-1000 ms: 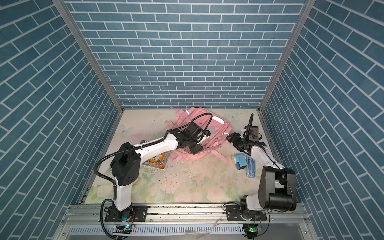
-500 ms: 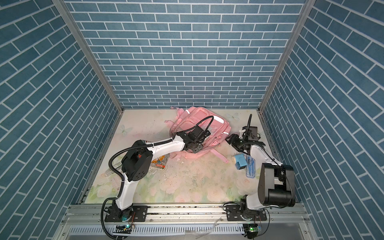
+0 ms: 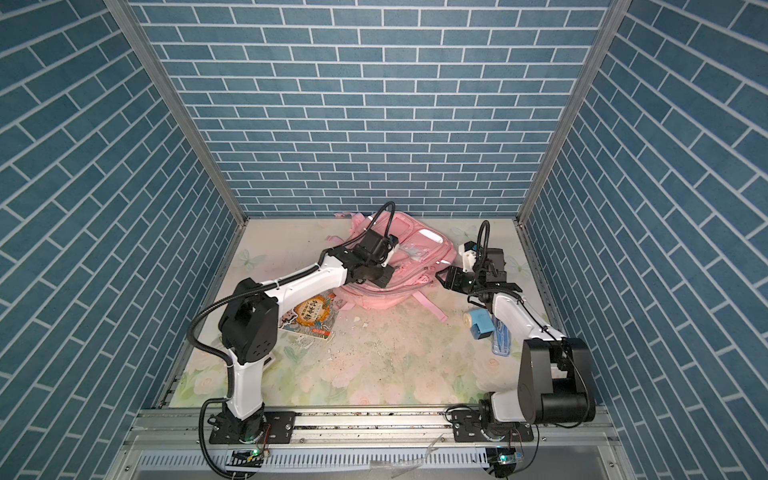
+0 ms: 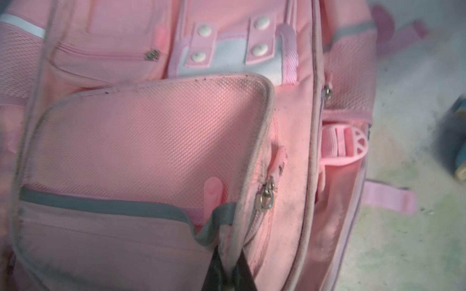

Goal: Pack the student bag

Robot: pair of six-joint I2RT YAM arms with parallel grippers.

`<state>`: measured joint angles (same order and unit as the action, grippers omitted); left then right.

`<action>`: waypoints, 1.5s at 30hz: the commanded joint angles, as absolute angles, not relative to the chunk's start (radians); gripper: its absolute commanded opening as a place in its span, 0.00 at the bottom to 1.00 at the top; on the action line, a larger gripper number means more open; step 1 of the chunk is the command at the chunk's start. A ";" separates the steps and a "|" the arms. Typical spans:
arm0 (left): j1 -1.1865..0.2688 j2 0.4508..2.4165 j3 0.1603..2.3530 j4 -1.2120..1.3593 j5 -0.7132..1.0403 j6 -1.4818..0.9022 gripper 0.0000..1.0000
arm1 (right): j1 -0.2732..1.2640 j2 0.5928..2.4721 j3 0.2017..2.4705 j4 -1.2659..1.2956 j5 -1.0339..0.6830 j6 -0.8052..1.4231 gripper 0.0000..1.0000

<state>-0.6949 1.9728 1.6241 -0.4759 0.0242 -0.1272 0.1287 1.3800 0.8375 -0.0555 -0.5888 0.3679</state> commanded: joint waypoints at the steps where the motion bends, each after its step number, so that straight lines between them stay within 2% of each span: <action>1: -0.667 1.877 1.628 -0.476 0.039 -0.306 0.00 | 0.163 1.305 0.803 0.056 -0.619 0.200 0.51; 5: -0.664 1.832 1.616 -0.480 0.002 -0.360 0.00 | 0.166 1.254 0.753 0.159 -0.613 0.152 0.51; 11: -0.656 1.797 1.606 -0.441 0.044 -0.386 0.00 | 0.166 1.239 0.771 0.150 -0.636 0.048 0.51; 29: -0.650 1.738 1.631 -0.451 0.142 -0.090 0.00 | 0.164 1.218 0.584 0.319 -0.728 0.021 0.54; 45: -0.650 1.645 1.617 -0.420 0.213 -0.032 0.00 | 0.159 1.295 0.482 0.504 -0.786 0.016 0.52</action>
